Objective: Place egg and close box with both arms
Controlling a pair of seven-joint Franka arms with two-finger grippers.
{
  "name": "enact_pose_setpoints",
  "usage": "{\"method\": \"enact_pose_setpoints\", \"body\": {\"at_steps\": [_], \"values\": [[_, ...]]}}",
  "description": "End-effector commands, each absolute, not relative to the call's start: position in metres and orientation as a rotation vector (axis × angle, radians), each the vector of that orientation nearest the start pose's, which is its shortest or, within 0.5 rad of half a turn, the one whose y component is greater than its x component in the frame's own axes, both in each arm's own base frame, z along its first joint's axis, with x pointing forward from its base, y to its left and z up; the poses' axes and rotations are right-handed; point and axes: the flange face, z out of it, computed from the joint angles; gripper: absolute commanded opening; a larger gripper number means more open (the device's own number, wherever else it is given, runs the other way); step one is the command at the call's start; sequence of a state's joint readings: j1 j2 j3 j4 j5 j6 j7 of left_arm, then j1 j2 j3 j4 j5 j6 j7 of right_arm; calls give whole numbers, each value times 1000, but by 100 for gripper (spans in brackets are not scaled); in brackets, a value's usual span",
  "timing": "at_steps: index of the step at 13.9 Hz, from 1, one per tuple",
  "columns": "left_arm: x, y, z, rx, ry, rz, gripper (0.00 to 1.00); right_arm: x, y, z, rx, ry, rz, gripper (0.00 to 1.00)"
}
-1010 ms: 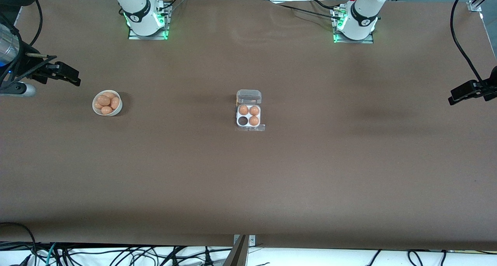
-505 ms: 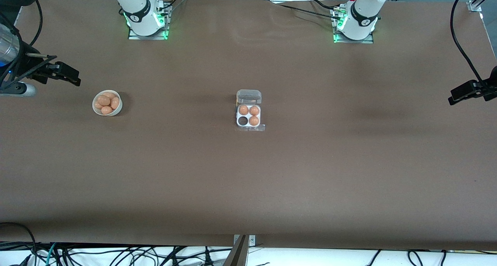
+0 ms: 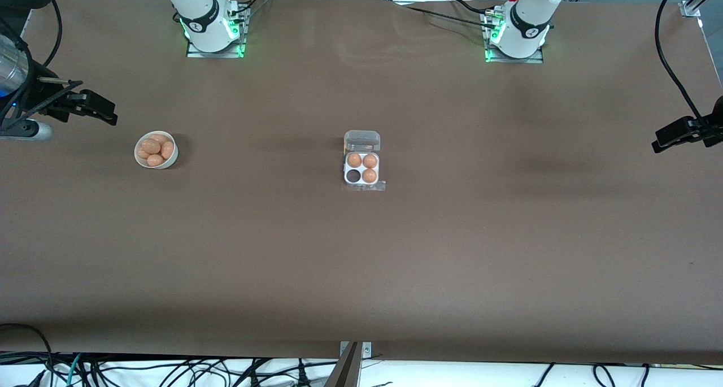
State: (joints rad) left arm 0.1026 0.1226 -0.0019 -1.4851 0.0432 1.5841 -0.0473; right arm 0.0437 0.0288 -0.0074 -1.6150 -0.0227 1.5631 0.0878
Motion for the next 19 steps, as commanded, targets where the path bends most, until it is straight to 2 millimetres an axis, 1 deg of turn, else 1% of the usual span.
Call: {"method": "enact_pose_setpoints", "body": {"at_steps": [1, 15, 19], "values": [[590, 64, 602, -3071, -191, 48, 100, 553, 20, 592, -3163, 82, 114, 100], [590, 62, 602, -3074, -193, 48, 100, 553, 19, 591, -3163, 84, 112, 100], [590, 63, 602, -3072, -193, 48, 100, 555, 18, 587, -3162, 84, 112, 100]]}}
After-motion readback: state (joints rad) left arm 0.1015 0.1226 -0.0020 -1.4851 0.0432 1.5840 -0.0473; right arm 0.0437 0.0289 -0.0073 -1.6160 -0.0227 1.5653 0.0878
